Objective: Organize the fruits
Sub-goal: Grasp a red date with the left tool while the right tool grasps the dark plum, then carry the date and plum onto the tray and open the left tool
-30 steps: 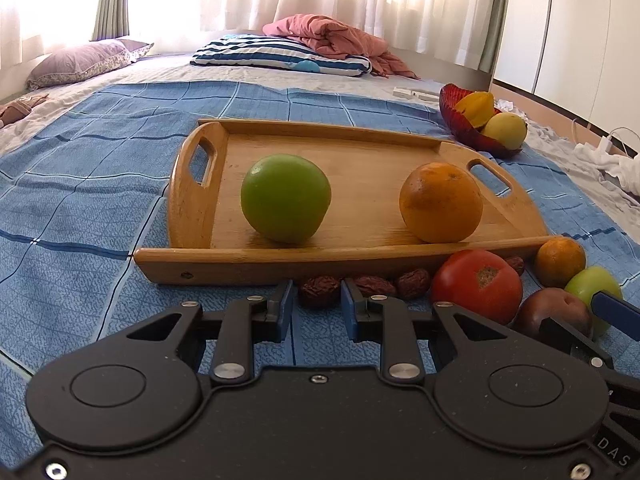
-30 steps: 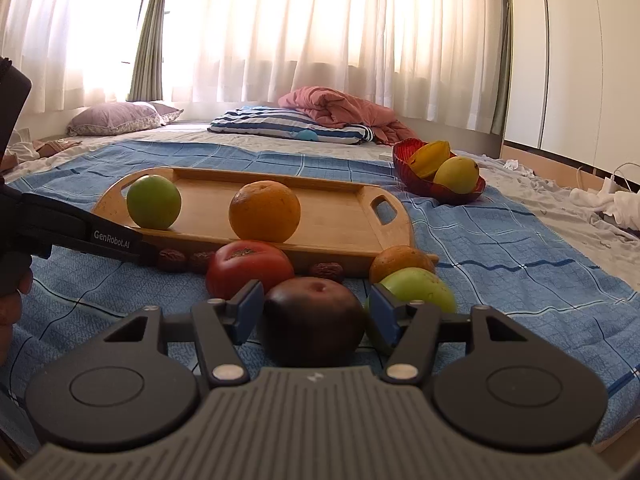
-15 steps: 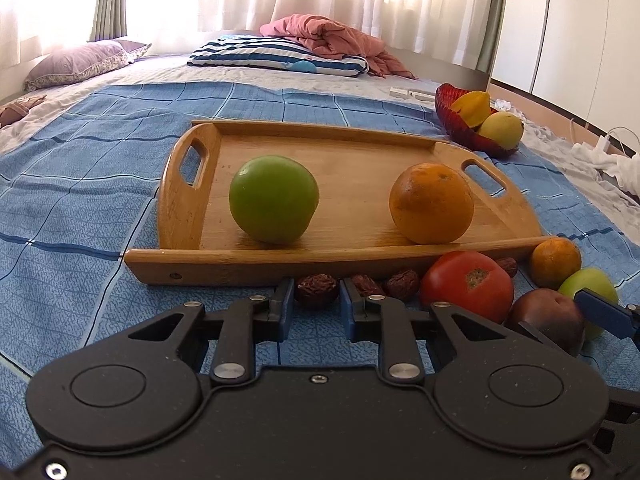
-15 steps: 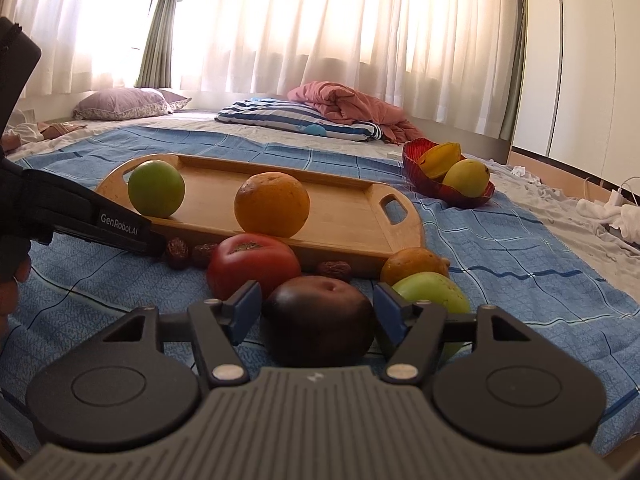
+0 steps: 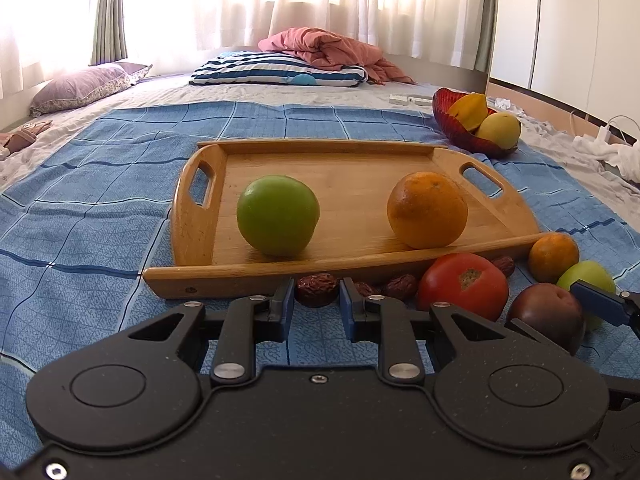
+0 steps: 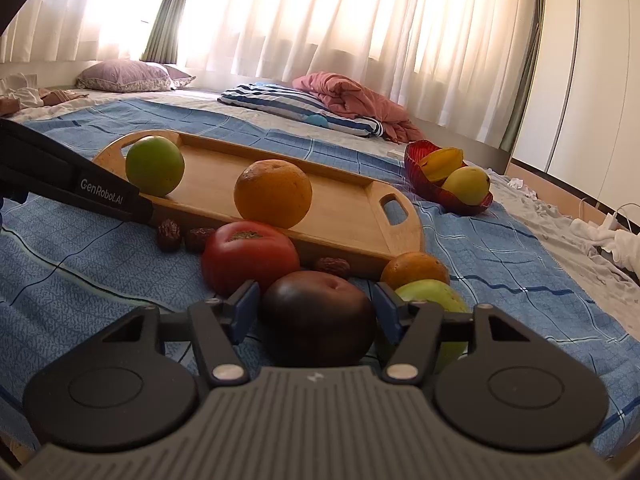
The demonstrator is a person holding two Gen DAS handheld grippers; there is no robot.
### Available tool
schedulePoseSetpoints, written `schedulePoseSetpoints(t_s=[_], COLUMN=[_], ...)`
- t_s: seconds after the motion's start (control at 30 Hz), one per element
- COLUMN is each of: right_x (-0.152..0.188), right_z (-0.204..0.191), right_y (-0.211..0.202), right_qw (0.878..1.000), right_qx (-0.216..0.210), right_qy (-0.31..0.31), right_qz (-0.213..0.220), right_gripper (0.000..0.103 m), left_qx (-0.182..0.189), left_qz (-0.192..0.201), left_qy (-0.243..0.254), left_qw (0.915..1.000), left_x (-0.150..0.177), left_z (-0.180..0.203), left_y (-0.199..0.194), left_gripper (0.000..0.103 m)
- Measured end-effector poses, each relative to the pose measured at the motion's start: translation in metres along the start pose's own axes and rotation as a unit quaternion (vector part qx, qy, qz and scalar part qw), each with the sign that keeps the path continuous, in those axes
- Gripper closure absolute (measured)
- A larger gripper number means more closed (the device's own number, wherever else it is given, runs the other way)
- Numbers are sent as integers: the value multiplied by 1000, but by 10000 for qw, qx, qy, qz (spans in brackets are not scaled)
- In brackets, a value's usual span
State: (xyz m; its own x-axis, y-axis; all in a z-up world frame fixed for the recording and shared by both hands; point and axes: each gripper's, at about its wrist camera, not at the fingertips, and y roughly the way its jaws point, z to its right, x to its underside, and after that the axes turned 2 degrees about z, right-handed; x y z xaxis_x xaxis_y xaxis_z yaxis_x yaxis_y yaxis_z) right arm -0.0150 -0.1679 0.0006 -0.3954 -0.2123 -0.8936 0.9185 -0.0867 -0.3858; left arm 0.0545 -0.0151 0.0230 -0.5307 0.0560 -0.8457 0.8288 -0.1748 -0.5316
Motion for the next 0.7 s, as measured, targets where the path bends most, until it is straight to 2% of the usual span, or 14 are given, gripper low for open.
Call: schedulePoseSetpoints(t_s=[0.33, 0.7], right_x=[-3, -32], right_z=[9, 31], right_y=[-21, -17], right_qw=[9987, 9938], right_qx=[-319, -520], right_qy=[365, 859], right_qz=[129, 482], right_gripper=[39, 39], left_qx=[38, 116], left_qz=[201, 466], left_qy=[37, 19], left_qw=[9998, 9988], left_x=[-10, -37], left_z=[3, 5], left_y=[-11, -6], left_gripper=[80, 81])
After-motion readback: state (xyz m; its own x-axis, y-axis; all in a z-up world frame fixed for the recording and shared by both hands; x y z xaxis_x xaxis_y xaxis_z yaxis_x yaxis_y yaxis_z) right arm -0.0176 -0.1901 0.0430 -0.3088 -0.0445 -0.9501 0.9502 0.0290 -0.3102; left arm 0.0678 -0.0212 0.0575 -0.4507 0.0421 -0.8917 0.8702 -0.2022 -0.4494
